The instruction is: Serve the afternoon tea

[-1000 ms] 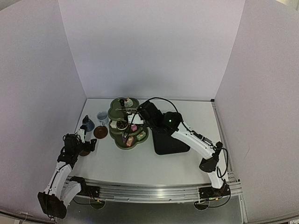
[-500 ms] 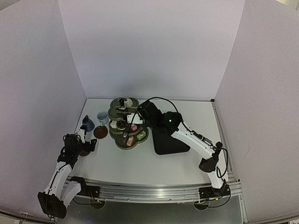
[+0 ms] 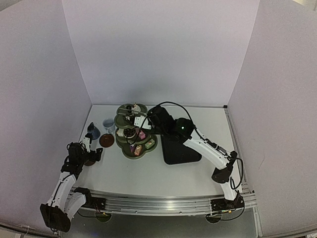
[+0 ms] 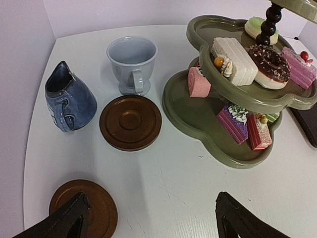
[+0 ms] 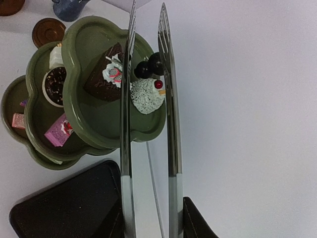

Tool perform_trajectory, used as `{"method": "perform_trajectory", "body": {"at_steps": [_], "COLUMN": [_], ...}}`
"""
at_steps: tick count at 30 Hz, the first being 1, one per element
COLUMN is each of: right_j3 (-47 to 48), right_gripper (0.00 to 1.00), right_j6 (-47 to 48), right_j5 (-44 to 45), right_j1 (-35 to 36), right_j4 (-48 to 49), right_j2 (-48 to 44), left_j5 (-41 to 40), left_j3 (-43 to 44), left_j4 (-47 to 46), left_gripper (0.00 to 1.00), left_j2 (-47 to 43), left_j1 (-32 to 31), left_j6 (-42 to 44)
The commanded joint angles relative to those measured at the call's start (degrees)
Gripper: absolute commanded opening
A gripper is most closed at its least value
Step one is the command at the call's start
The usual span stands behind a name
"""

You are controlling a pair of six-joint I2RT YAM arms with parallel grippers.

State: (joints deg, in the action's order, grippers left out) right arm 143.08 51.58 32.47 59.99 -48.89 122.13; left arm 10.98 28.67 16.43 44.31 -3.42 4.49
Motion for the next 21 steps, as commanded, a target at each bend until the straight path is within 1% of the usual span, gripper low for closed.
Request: {"method": "perform_trajectory", "body": {"at_steps": [1,4,7,12,18,21], "right_j3": [-5.0,-12.9,-20.8,-34.5,-51.5,-57.8], "right_gripper": [0.32,0.32,0.32,0.32,0.32,0.33], "right_j6": [-18.9,-29.8,-37.0,-52.7,-67.8,-74.2], "right_j5": [-0.9,0.0,2.9,7.8,8.4,5.4], "right_j1": [-2.8,-6.4,-9.1,-14.3,-18.6,-20.1], "right_j4": [3.8,5.2,6.7,7.2,7.2,7.3], "right_j2": [-10.1,-15.4,-20.5,-27.0,-32.2,-32.6], "left_j5": [0.8,1.0,1.0,0.9,0.4,0.5], "left_j3": [0.1,0.0,0.0,-0.1,-0.1,-0.1], "left_j4": [-1.8,-1.8,-2.0,-2.3,-1.9,-1.9], "left_gripper": [0.88,0.88,0.88,0.88,0.88,0.88], "left_j2": [0.1,0.3,0.5,0.8,1.1,1.4], "left_j1": [0.3,0.3,0.3,0.3,0.3,0.4], "left_j6": [0.4,0.3,0.2,0.1,0.1,0.0]}}
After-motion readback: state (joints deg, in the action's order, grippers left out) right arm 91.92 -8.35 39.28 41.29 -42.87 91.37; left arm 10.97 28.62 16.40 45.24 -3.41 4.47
